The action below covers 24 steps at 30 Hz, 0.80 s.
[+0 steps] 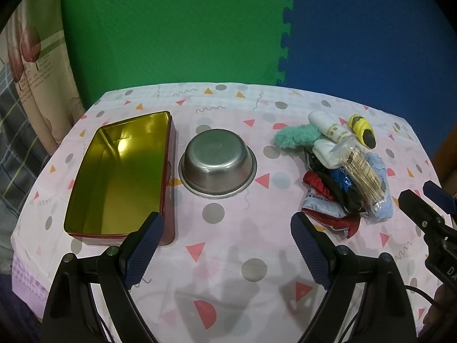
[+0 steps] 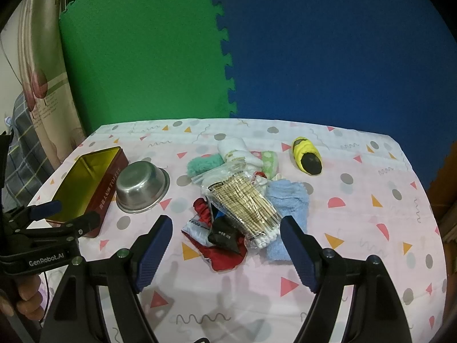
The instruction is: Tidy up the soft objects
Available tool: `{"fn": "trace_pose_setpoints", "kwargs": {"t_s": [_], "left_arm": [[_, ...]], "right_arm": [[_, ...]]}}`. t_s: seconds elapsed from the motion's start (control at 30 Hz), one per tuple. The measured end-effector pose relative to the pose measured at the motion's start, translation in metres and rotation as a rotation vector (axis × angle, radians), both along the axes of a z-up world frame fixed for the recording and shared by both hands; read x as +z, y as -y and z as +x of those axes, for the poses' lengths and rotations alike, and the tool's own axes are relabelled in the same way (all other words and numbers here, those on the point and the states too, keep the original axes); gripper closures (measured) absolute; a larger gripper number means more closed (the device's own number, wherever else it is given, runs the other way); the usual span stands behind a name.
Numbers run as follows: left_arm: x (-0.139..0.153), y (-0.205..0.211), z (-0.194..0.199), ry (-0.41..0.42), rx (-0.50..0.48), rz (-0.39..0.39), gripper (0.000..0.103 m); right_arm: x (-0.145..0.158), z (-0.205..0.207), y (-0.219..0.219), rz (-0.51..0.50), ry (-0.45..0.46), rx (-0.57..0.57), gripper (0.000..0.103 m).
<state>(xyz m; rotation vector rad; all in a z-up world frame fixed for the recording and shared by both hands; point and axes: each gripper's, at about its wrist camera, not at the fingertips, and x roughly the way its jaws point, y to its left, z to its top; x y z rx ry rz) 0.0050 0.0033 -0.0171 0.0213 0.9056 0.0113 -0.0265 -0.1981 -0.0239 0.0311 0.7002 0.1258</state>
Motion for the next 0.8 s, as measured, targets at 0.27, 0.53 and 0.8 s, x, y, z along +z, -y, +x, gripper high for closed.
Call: {"fn": "trace_pose_setpoints", "kwargs": {"t_s": [0.27,0.53,0.8], "left_arm": [[0.0,0.0,0.0,-0.002,0.001,0.001,0.015],[-0.001,-0.001,0.0,-0.002,0.001,0.003,0.015],[-0.007,-0.002,-0.005,-0.006,-0.002,0.009,0.015]], "right_arm": [[0.0,0.0,0.0,-0.002,0.001,-0.002,0.023],[-0.004,0.004,0.009,0.001,-0.006,-0.016,0.023],[-0.006,0.007,0.016,0.01,-0.004,-0.026,0.023]]}}
